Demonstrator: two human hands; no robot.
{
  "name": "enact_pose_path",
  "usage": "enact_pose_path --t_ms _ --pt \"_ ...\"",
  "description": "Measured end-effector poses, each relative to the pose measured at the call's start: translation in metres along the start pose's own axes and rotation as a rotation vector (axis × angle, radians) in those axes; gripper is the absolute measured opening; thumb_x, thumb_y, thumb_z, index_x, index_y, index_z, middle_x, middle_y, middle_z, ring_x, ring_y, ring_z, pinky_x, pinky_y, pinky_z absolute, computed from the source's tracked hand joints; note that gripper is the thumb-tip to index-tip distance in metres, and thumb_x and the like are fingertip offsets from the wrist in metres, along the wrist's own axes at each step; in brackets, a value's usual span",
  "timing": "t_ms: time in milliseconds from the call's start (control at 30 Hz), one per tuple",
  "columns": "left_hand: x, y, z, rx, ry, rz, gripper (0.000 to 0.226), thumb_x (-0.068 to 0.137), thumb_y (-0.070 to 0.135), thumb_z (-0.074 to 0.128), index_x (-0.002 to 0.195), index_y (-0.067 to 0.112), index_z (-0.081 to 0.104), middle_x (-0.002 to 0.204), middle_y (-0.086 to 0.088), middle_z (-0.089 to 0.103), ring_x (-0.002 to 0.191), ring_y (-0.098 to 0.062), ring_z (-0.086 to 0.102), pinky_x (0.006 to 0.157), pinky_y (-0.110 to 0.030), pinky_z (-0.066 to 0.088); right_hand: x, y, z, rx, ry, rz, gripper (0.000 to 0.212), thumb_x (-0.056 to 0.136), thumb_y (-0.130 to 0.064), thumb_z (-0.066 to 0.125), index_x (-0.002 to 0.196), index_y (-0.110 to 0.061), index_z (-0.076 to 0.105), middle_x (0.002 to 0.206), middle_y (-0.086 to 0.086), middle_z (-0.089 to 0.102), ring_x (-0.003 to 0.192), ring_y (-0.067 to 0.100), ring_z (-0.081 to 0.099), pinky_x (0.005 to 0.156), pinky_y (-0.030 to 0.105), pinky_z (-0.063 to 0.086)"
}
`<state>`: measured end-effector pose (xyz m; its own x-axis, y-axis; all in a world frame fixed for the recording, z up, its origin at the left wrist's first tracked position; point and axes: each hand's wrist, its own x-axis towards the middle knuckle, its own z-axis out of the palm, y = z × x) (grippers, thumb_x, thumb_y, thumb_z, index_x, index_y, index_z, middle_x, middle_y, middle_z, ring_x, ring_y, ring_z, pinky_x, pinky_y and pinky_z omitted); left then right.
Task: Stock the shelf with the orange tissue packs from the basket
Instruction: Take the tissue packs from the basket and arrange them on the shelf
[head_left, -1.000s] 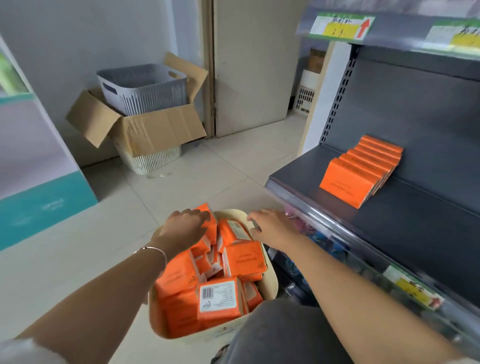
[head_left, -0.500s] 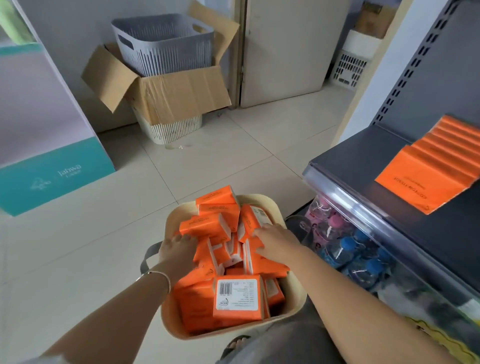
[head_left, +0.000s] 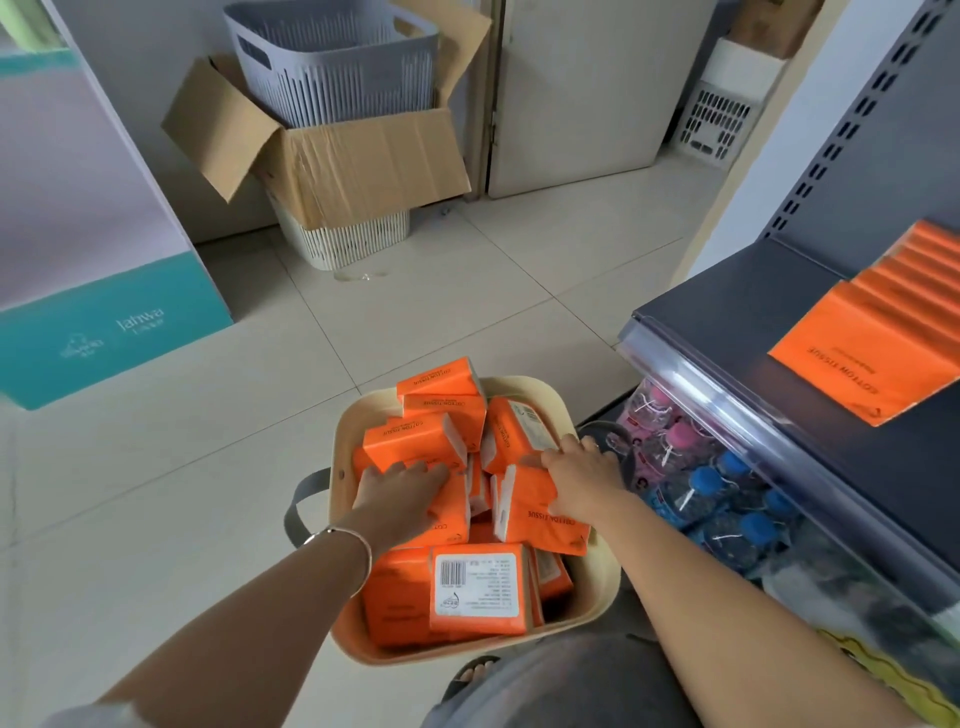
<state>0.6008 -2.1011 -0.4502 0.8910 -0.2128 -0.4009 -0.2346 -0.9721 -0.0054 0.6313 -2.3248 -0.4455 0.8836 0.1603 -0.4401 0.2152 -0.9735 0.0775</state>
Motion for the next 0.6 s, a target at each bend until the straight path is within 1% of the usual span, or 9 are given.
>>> enact_pose_path --t_ms 67,133,200,300,367,467,533,600 --pt "-0.001 0.003 0.000 -0.002 -0.009 -0.007 0.049 0.089 0.034 0.051 0.134 0.030 0.034 0.133 0.001 0.045 0.124 -0.027 0.045 0.094 -0.046 0.037 -0.002 0.005 -0.002 0.077 -0.019 -0.008 0.064 0.078 -0.032 0.072 0.132 -0.020 0.040 0.132 0.005 0.042 0.125 0.030 0.039 0.097 0.047 0.042" --pt "-0.003 0.006 -0.003 0.007 -0.009 -0.004 0.049 0.090 0.034 0.051 0.135 0.032 0.033 0.133 0.000 0.046 0.125 -0.027 0.045 0.095 -0.047 0.037 -0.007 0.012 -0.002 0.199 -0.102 -0.018 0.061 0.076 -0.030 0.073 0.126 -0.019 0.038 0.128 0.004 0.050 0.118 0.027 0.050 0.094 0.047 0.046" --pt "-0.004 0.009 -0.006 0.030 0.017 0.011 0.050 0.090 0.034 0.051 0.136 0.033 0.031 0.131 -0.001 0.048 0.124 -0.027 0.045 0.096 -0.047 0.036 -0.014 0.014 -0.003 0.230 -0.122 -0.038 0.059 0.077 -0.030 0.072 0.121 -0.019 0.036 0.123 0.003 0.056 0.111 0.026 0.056 0.092 0.047 0.047" --pt "-0.006 0.014 -0.016 0.076 0.092 0.011 0.058 0.091 0.027 0.048 0.143 0.026 0.023 0.127 -0.002 0.051 0.120 -0.027 0.047 0.093 -0.047 0.037 -0.024 0.011 -0.017 0.127 0.037 -0.067 0.062 0.078 -0.032 0.071 0.129 -0.021 0.037 0.125 0.003 0.055 0.115 0.029 0.054 0.091 0.045 0.045" --pt "-0.009 0.017 -0.027 0.098 0.135 0.004 0.061 0.090 0.019 0.046 0.145 0.021 0.019 0.131 -0.002 0.049 0.122 -0.028 0.046 0.094 -0.048 0.037 -0.032 0.010 -0.031 0.045 0.143 -0.086 0.057 0.080 -0.036 0.068 0.129 -0.022 0.044 0.125 0.003 0.053 0.115 0.029 0.053 0.090 0.044 0.046" --pt "-0.017 0.024 -0.052 0.074 0.214 0.017 0.052 0.090 0.018 0.046 0.139 0.023 0.029 0.135 0.000 0.047 0.124 -0.026 0.045 0.096 -0.045 0.036 -0.050 0.014 -0.054 0.064 0.224 -0.071 0.046 0.083 -0.036 0.065 0.123 -0.019 0.051 0.116 0.004 0.052 0.109 0.027 0.054 0.083 0.040 0.047" --pt "-0.024 0.031 -0.071 0.054 0.287 0.031 0.046 0.090 0.021 0.047 0.134 0.026 0.035 0.132 0.003 0.051 0.123 -0.024 0.047 0.095 -0.041 0.036 -0.063 0.020 -0.068 0.142 0.266 -0.038 0.045 0.084 -0.034 0.065 0.122 -0.017 0.050 0.116 0.006 0.049 0.107 0.028 0.055 0.078 0.039 0.047" --pt "-0.032 0.041 -0.088 0.048 0.376 0.041 0.044 0.090 0.024 0.047 0.132 0.027 0.036 0.130 0.005 0.053 0.122 -0.022 0.048 0.094 -0.038 0.037 -0.079 0.028 -0.080 0.195 0.319 -0.003 0.042 0.085 -0.033 0.064 0.119 -0.015 0.047 0.119 0.007 0.048 0.108 0.030 0.056 0.079 0.040 0.048"
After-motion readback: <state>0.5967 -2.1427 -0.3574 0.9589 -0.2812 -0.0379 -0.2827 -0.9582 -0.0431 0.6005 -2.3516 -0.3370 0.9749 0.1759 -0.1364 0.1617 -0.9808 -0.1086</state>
